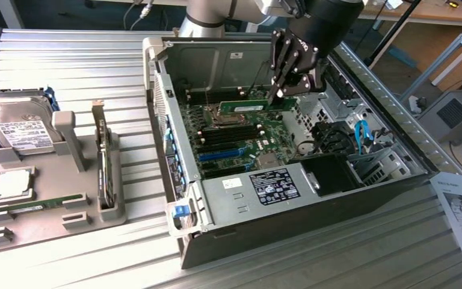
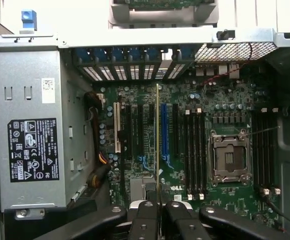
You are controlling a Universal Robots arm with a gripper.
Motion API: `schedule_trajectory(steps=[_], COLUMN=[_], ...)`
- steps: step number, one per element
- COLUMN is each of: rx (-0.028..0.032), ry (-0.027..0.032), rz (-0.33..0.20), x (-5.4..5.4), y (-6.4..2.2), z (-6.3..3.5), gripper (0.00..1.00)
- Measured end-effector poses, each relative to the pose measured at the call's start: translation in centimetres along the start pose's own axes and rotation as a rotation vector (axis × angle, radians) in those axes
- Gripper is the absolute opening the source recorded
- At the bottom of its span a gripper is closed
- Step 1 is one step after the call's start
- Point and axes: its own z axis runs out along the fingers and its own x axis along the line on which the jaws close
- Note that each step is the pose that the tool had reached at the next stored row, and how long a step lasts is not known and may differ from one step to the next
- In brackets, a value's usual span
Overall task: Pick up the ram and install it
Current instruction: 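Pick up the ram and move it above insertion slot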
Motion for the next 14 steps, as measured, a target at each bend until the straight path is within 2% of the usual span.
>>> schedule_trajectory(steps=[14], rx=[-0.0001], ry=[-0.0018], rz=[0.0], x=[-1.6], y=[0.05], z=[0.15], gripper=[0.12])
